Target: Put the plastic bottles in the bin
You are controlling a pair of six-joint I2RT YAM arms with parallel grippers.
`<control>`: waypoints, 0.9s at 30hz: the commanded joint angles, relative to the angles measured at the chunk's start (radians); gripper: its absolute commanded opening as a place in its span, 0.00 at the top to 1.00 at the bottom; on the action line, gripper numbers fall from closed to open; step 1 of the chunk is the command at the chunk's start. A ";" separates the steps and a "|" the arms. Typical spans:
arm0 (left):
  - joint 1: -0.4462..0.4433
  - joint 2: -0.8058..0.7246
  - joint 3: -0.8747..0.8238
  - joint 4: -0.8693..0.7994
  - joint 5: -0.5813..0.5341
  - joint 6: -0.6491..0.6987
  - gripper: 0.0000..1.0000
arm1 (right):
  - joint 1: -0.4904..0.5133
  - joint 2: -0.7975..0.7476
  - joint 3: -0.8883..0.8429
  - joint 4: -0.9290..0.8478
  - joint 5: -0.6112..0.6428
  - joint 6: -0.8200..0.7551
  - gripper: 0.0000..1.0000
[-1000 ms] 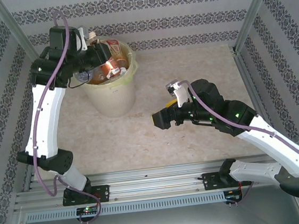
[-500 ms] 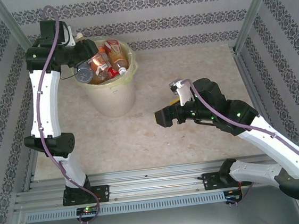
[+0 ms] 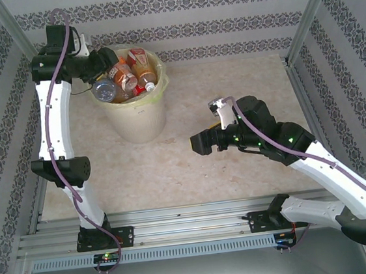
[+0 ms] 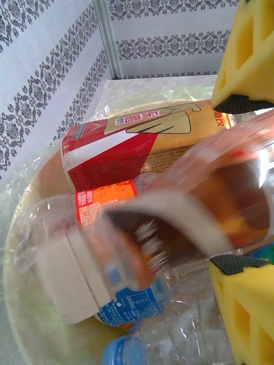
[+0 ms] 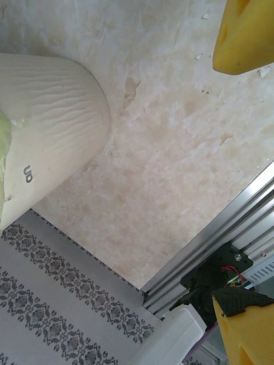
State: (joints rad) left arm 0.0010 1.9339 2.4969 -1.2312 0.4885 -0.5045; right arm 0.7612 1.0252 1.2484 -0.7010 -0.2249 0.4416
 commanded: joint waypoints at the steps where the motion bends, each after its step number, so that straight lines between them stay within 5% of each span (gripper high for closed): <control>1: 0.021 0.019 0.022 -0.018 0.016 -0.009 0.30 | -0.007 -0.018 -0.012 -0.002 -0.004 0.008 0.04; 10: 0.042 0.004 0.040 -0.039 -0.038 0.017 0.14 | -0.013 -0.021 -0.023 -0.001 -0.005 0.013 0.04; 13: 0.044 -0.022 0.042 -0.033 -0.047 0.037 0.00 | -0.013 -0.021 -0.027 0.003 -0.005 0.015 0.04; 27: 0.024 -0.182 -0.121 0.031 0.054 0.160 0.03 | -0.015 -0.011 -0.026 0.023 -0.017 0.025 0.04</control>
State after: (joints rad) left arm 0.0326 1.7813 2.4153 -1.2282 0.4999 -0.4088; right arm 0.7544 1.0195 1.2339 -0.7025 -0.2264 0.4496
